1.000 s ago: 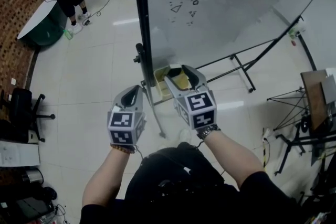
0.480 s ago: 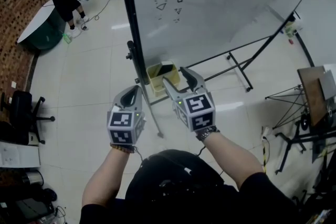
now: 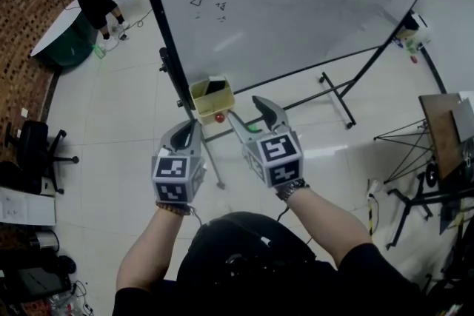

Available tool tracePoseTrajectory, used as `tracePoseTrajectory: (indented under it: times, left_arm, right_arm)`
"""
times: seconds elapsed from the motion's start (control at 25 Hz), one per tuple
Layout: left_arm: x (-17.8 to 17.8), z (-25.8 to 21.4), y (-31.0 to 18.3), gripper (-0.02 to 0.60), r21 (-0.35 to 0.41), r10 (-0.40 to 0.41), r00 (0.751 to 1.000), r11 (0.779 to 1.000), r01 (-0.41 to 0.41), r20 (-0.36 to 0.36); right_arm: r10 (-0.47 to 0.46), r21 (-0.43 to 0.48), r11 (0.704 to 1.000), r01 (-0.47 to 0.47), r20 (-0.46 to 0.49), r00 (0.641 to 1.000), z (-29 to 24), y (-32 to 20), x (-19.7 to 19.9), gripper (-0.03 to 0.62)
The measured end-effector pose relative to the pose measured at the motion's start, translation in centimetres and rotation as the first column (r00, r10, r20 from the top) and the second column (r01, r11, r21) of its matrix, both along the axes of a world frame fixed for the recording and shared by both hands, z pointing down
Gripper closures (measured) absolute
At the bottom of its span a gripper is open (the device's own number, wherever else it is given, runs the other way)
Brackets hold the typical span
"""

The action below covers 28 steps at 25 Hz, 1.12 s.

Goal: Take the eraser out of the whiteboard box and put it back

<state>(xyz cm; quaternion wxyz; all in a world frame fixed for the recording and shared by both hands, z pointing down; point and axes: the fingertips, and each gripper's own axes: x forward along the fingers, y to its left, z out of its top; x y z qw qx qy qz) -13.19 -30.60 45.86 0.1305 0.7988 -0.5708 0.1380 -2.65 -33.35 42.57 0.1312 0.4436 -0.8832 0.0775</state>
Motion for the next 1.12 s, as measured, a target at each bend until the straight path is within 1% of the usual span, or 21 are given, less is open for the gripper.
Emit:
tracePoseTrajectory:
  times: [0.32, 0.56, 0.8, 1.12]
  left_arm:
    - [4.2, -0.3, 4.1, 0.580, -0.003, -0.046, 0.999, 0.999, 0.046, 0.024]
    - [6.5, -0.4, 6.9, 0.580, -0.023, -0.066, 0.997, 0.997, 0.067, 0.045]
    - [7.1, -1.0, 8.7, 0.580, 0.000, -0.082, 0.995, 0.997, 0.082, 0.053]
    - [6.1, -1.5, 11.3, 0.580, 0.018, -0.080, 0.996, 0.997, 0.080, 0.046]
  right_arm:
    - [-0.058, 0.004, 0.998, 0.058, 0.024, 0.998, -0.5, 3.9, 3.9, 0.296]
    - [-0.091, -0.003, 0.996, 0.091, 0.042, 0.995, -0.4, 6.5, 5.8, 0.296]
    - [-0.109, 0.005, 0.994, 0.109, 0.051, 0.993, -0.7, 8.3, 6.3, 0.298]
    - [-0.114, 0.015, 0.993, 0.113, 0.047, 0.992, -1.2, 11.3, 5.0, 0.298]
